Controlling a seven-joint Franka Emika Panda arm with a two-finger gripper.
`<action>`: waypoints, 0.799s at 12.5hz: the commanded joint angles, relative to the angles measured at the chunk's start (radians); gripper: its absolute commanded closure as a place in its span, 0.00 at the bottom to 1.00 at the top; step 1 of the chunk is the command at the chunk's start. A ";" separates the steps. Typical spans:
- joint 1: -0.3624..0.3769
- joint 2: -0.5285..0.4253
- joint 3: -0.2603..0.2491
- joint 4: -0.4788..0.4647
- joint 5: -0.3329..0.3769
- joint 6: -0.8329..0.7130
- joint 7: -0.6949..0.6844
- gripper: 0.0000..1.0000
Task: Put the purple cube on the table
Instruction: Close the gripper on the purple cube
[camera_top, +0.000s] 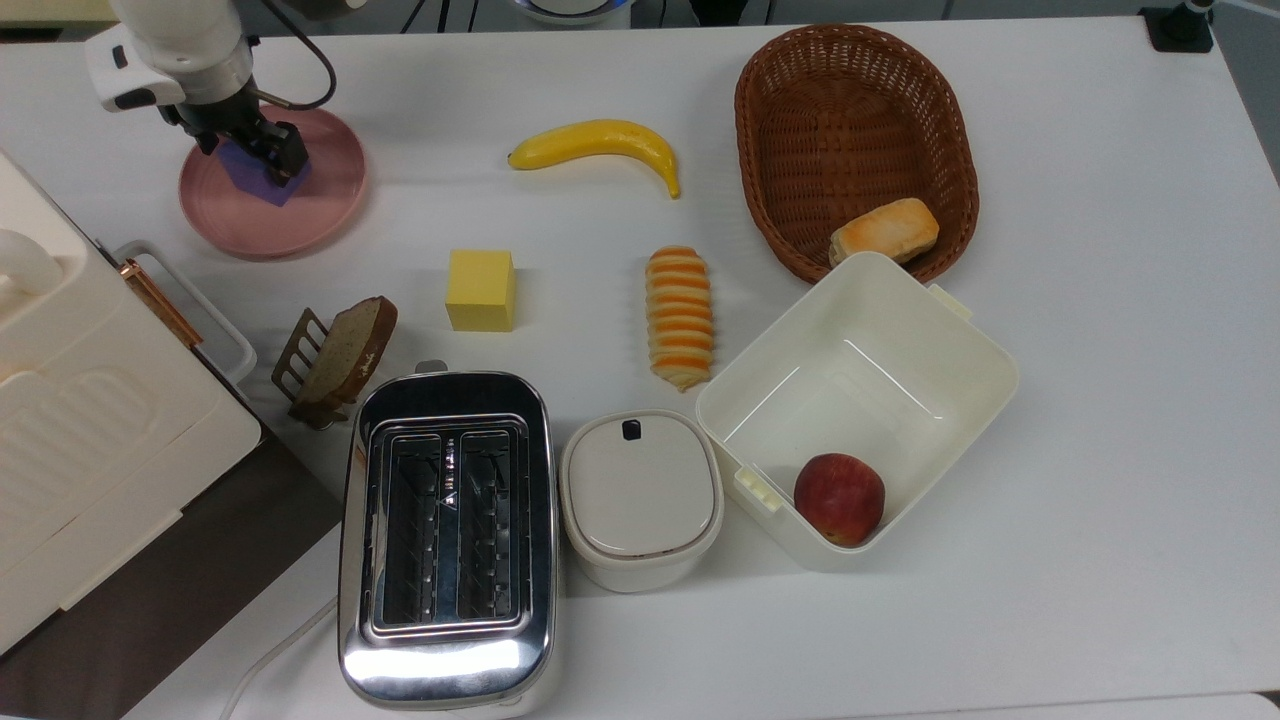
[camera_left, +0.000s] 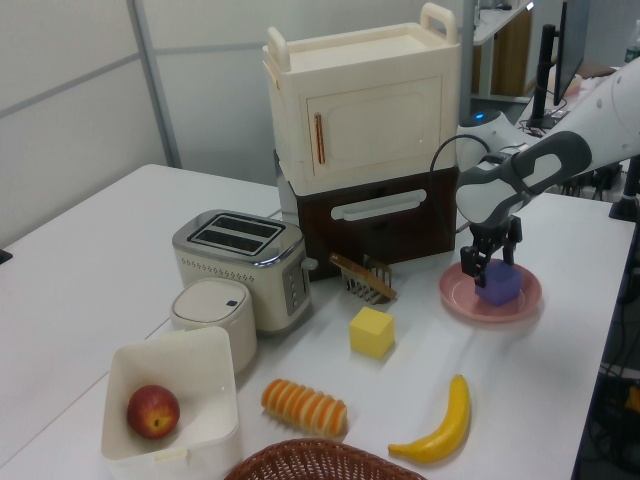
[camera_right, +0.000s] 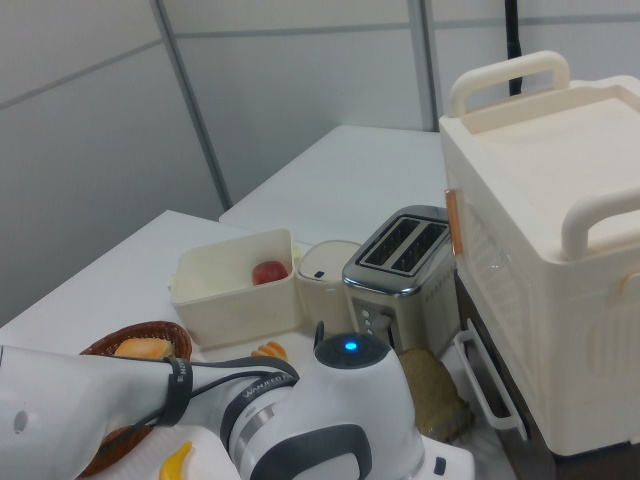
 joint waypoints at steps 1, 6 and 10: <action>-0.015 -0.001 0.010 -0.020 -0.011 0.057 0.011 0.57; -0.014 -0.004 0.010 -0.017 -0.011 0.057 0.011 0.70; 0.025 -0.090 0.060 0.009 0.005 -0.049 0.084 0.70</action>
